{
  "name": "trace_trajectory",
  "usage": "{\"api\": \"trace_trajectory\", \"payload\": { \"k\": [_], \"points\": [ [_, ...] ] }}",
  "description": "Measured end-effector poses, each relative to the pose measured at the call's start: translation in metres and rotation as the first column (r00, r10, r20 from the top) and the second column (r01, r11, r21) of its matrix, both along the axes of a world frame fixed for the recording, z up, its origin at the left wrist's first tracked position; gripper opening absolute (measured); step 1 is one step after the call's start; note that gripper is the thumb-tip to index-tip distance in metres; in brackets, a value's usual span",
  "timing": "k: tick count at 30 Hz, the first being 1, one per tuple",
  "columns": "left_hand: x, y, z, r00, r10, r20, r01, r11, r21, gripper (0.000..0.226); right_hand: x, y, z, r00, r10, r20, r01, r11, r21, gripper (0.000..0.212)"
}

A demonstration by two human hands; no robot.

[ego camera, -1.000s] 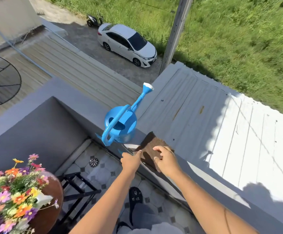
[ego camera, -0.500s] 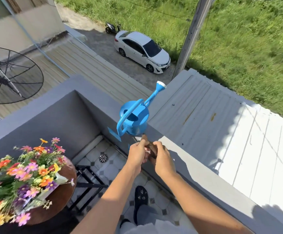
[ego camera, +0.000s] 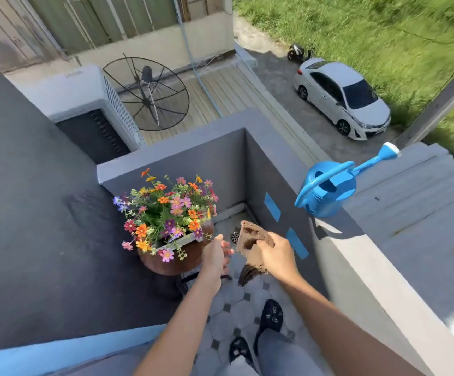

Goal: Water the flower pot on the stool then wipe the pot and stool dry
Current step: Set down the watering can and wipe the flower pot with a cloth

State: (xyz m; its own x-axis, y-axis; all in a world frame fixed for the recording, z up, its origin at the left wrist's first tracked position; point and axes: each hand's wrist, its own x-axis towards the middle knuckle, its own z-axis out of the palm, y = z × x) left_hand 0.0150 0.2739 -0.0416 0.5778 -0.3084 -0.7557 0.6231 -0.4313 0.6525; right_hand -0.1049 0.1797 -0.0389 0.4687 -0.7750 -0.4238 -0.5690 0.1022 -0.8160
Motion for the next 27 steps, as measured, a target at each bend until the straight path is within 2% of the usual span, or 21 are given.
{"api": "trace_trajectory", "payload": {
  "k": [4,8,9,12,15,17,20,24,27],
  "points": [
    [0.035,0.020,-0.023,0.989,0.141,-0.046,-0.140,0.990,0.022,0.018,0.019,0.001,-0.009,0.998,-0.067,-0.019,0.069,0.981,0.181,0.021],
    [0.071,0.019,-0.057,0.930,0.354,-0.098,-0.352,0.935,0.033,0.016,0.033,-0.002,-0.016,0.996,-0.085,-0.018,0.087,0.958,0.272,0.007],
    [0.079,0.016,-0.064,0.913,0.393,-0.106,-0.392,0.919,0.032,0.016,0.036,-0.004,-0.018,0.995,-0.095,-0.008,0.093,0.951,0.296,0.011],
    [0.094,0.000,-0.076,0.874,0.470,-0.128,-0.470,0.882,0.031,0.024,0.049,-0.017,-0.023,0.994,-0.106,-0.023,0.107,0.933,0.342,0.039],
    [0.104,-0.011,-0.084,0.838,0.534,-0.116,-0.529,0.846,0.070,0.029,0.062,-0.035,-0.027,0.997,-0.076,-0.005,0.073,0.938,0.339,0.043],
    [0.107,-0.013,-0.090,0.821,0.565,-0.086,-0.559,0.825,0.086,0.025,0.070,-0.043,-0.029,0.999,-0.039,0.018,0.030,0.941,0.337,0.042],
    [0.108,-0.010,-0.101,0.812,0.582,-0.048,-0.579,0.813,0.065,0.031,0.082,-0.052,-0.028,0.996,0.003,0.091,-0.036,0.931,0.362,0.039],
    [0.117,-0.002,-0.095,0.811,0.585,0.011,-0.584,0.809,0.072,0.032,0.097,-0.058,-0.026,0.986,0.059,0.154,-0.113,0.921,0.373,0.047],
    [0.118,0.008,-0.067,0.842,0.539,0.038,-0.540,0.841,0.036,0.036,0.110,-0.056,-0.017,0.977,0.061,0.205,-0.139,0.910,0.390,0.030]
  ]
}}
